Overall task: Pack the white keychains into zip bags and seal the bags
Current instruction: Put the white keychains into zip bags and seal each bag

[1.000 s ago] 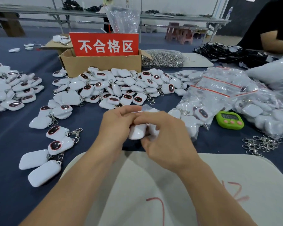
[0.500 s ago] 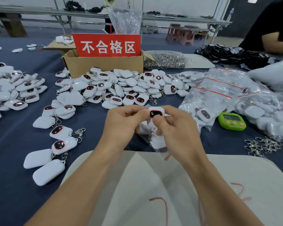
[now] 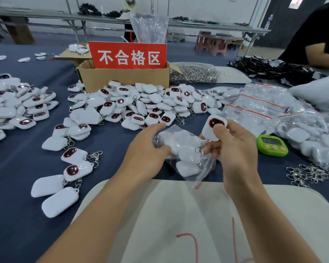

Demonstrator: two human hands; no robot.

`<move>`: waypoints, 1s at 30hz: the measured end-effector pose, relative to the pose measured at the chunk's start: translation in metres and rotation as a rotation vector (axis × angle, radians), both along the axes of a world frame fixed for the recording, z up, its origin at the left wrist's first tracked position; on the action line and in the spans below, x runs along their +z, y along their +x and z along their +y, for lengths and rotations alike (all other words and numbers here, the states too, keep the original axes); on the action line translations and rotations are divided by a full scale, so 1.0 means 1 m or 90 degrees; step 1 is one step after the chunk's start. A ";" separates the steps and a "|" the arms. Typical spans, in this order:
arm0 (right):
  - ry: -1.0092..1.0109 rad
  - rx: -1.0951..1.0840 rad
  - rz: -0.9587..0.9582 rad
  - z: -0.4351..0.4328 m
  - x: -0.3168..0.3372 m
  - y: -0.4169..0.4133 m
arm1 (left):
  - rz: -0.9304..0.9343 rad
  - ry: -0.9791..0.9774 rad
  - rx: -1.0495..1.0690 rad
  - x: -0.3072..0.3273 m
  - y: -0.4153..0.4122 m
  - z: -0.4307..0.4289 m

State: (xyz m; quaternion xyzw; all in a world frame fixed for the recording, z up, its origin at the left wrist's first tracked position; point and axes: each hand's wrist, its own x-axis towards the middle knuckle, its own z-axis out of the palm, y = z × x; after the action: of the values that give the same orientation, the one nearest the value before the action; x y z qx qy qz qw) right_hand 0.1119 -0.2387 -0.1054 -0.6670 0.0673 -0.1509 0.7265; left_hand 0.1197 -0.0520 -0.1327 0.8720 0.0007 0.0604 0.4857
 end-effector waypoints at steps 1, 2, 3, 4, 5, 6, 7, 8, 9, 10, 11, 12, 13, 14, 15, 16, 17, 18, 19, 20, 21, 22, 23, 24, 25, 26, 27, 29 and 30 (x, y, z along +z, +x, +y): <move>-0.004 -0.005 0.000 0.000 0.000 0.000 | 0.001 0.035 -0.049 -0.001 -0.001 -0.002; -0.010 -0.016 0.002 0.000 0.000 0.000 | 0.006 0.089 -0.093 -0.002 -0.001 -0.004; -0.020 -0.031 0.003 0.000 -0.001 0.000 | 0.015 0.151 -0.126 -0.002 -0.001 -0.005; -0.031 -0.049 0.001 -0.001 -0.002 0.001 | 0.019 0.198 -0.144 -0.002 -0.001 -0.005; -0.044 -0.064 -0.001 -0.002 -0.002 0.001 | 0.018 0.219 -0.148 -0.002 0.000 -0.005; -0.057 -0.073 -0.003 -0.003 -0.003 0.001 | 0.013 0.219 -0.143 -0.001 0.000 -0.005; -0.067 -0.076 -0.004 -0.003 -0.003 0.001 | 0.008 0.211 -0.132 -0.001 0.000 -0.004; -0.073 -0.074 -0.007 -0.003 -0.003 0.001 | 0.005 0.204 -0.119 0.000 0.000 -0.003; -0.077 -0.070 -0.009 -0.003 -0.003 0.001 | 0.006 0.202 -0.106 0.000 0.000 -0.002; -0.085 -0.066 -0.010 -0.003 -0.004 0.002 | 0.010 0.203 -0.096 0.000 0.000 -0.001; -0.096 -0.066 -0.011 -0.003 -0.004 0.003 | 0.015 0.205 -0.089 0.000 0.000 0.000; -0.109 -0.067 -0.012 -0.003 -0.005 0.003 | 0.022 0.208 -0.089 0.001 0.000 0.001; -0.115 -0.068 -0.014 -0.003 -0.006 0.004 | 0.027 0.208 -0.095 0.001 0.000 0.003; -0.116 -0.068 -0.017 -0.004 -0.007 0.004 | 0.028 0.204 -0.108 0.000 0.000 0.004; -0.116 -0.068 -0.019 -0.004 -0.007 0.004 | 0.023 0.197 -0.124 0.000 0.000 0.004; -0.115 -0.068 -0.020 -0.005 -0.008 0.005 | 0.016 0.191 -0.137 0.000 0.000 0.003; -0.114 -0.068 -0.019 -0.006 -0.008 0.005 | 0.013 0.189 -0.144 0.000 0.000 0.003; -0.112 -0.068 -0.016 -0.006 -0.008 0.006 | 0.014 0.191 -0.144 0.000 0.000 0.002; -0.111 -0.067 -0.014 -0.006 -0.008 0.005 | 0.018 0.194 -0.141 0.000 0.000 0.001; -0.112 -0.066 -0.013 -0.006 -0.008 0.005 | 0.025 0.195 -0.136 -0.001 0.001 0.001; -0.115 -0.066 -0.011 -0.006 -0.008 0.005 | 0.035 0.189 -0.131 -0.002 0.001 0.002; -0.118 -0.066 -0.009 -0.006 -0.008 0.005 | 0.049 0.176 -0.126 -0.002 0.002 0.003; -0.121 -0.067 -0.007 -0.006 -0.008 0.005 | 0.062 0.163 -0.119 -0.003 0.003 0.004; -0.124 -0.068 -0.005 -0.006 -0.008 0.005 | 0.070 0.153 -0.112 -0.004 0.003 0.005; -0.126 -0.070 -0.003 -0.006 -0.008 0.005 | 0.072 0.148 -0.105 -0.004 0.004 0.005; -0.129 -0.073 -0.001 -0.007 -0.008 0.005 | 0.071 0.144 -0.096 -0.004 0.004 0.005; -0.134 -0.076 0.002 -0.007 -0.008 0.005 | 0.071 0.139 -0.086 -0.003 0.005 0.006; -0.132 -0.075 0.010 -0.006 -0.007 0.005 | 0.072 0.134 -0.058 -0.003 0.005 0.008; -0.125 -0.072 0.013 -0.006 -0.006 0.005 | 0.068 0.134 -0.045 -0.002 0.005 0.010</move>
State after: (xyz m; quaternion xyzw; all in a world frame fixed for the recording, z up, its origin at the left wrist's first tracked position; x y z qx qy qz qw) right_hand 0.1169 -0.2442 -0.1117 -0.7318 0.0969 -0.1905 0.6471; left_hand 0.1243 -0.0419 -0.1351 0.9198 -0.0103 -0.0037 0.3922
